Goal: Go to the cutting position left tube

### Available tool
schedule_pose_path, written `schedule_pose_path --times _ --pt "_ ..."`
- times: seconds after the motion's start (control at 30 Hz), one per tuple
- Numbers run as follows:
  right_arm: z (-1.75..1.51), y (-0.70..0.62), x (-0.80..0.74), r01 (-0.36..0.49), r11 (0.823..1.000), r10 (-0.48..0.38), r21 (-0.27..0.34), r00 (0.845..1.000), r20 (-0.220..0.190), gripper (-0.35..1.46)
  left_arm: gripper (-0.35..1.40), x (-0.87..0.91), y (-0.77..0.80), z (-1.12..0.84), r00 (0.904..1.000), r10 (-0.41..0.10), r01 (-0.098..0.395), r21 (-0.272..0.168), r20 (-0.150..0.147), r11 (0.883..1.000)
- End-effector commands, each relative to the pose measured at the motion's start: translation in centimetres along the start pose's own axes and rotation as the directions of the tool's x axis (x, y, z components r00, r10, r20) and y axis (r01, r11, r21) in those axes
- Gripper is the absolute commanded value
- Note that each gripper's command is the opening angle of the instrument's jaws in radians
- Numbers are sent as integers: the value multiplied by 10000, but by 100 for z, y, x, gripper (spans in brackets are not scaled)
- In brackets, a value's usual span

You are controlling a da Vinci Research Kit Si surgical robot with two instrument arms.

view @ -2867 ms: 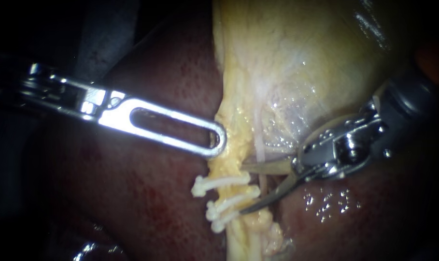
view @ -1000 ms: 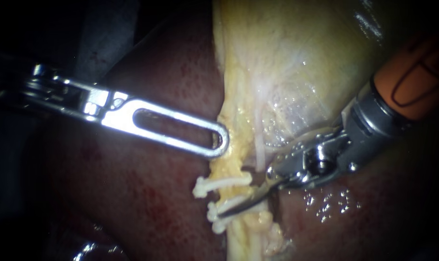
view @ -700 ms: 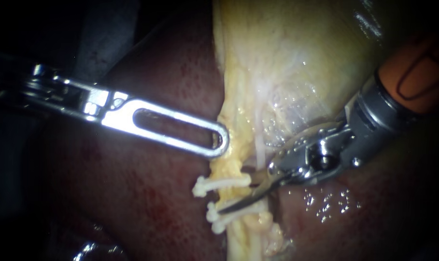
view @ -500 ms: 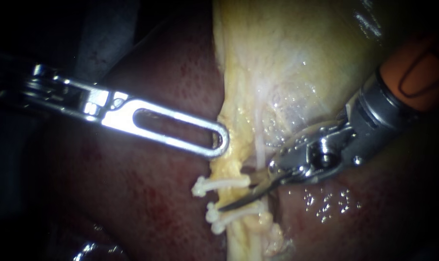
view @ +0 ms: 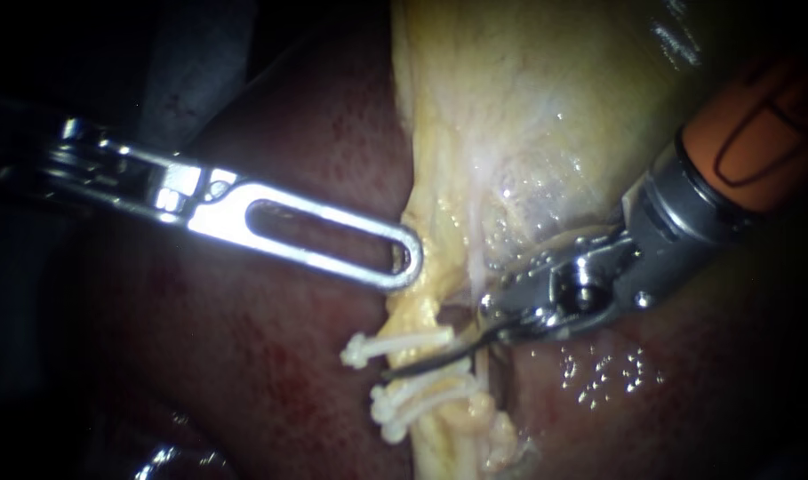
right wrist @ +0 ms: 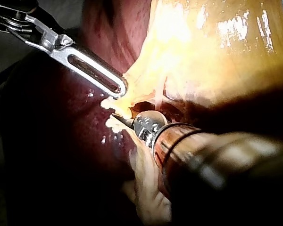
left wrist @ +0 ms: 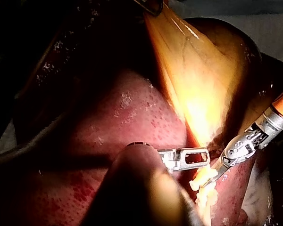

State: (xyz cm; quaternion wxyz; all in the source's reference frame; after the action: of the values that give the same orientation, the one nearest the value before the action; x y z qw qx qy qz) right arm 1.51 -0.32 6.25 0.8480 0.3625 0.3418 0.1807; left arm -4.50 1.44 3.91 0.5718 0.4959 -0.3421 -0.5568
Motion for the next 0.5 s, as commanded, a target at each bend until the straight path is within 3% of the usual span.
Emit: schedule_pose_path --times 0.03,0.37,0.5 --pt "1 1 -1 -9 10000 9 5 10000 3 -3 -35 0 0 0 10000 -2 2 -1 2 10000" --pt "2 1 -3 51 10000 -51 53 10000 1 0 -35 0 0 0 10000 -2 2 -2 3 10000" --pt "1 1 -4 13 10000 -13 71 10000 8 15 -35 0 0 0 10000 -2 2 -2 3 10000"
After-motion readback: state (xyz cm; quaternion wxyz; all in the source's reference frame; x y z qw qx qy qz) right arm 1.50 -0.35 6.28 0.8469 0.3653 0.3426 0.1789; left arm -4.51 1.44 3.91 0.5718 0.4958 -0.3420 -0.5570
